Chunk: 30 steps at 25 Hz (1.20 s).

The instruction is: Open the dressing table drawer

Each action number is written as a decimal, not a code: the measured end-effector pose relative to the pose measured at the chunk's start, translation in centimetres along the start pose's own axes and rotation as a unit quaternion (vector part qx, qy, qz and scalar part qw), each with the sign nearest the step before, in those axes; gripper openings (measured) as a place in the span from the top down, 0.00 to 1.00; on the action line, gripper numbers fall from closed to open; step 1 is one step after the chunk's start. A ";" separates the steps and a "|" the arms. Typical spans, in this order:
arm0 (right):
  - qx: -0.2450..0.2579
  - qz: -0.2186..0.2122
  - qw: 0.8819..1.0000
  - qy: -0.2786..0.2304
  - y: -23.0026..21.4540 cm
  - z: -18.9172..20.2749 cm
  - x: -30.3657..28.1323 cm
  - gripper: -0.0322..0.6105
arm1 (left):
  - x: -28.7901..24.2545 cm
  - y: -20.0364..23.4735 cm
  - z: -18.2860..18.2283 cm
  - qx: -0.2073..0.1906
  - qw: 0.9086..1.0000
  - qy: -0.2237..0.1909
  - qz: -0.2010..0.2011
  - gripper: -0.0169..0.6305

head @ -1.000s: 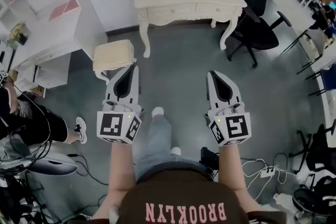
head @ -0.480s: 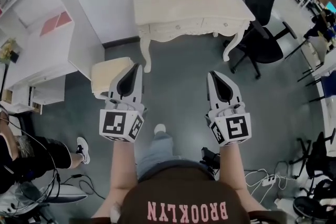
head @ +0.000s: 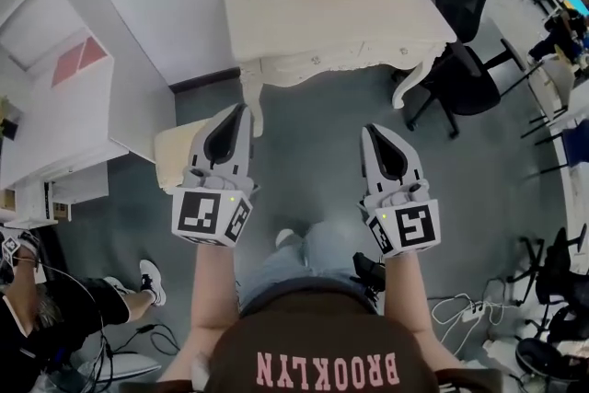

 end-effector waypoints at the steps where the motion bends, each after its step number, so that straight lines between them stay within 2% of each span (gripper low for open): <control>1: -0.001 0.002 1.000 0.002 -0.7 0.3 -0.6 0.96 | -0.9 0.2 0.3 0.001 1.000 0.002 0.000 0.97; 14: -0.012 0.021 1.000 -0.011 -12.8 2.6 -10.5 0.96 | -14.1 3.2 2.7 -0.013 1.000 0.009 -0.024 0.96; 23: 0.002 -0.009 1.000 -0.013 -23.6 2.9 -20.1 0.96 | -27.9 3.5 4.4 -0.015 0.999 0.002 -0.044 0.97; 30: 0.005 -0.043 0.999 -0.014 -31.0 3.4 -26.8 0.96 | -36.9 3.2 4.6 -0.019 0.997 0.015 -0.075 0.97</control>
Point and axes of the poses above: the fingertips, and each gripper's own axes: x backward along the fingers, y to its left, z out of its underside, the point moved 1 cm from there along x, backward along the fingers, and after that the axes turned 12 degrees about -z, right-handed, at the moved point
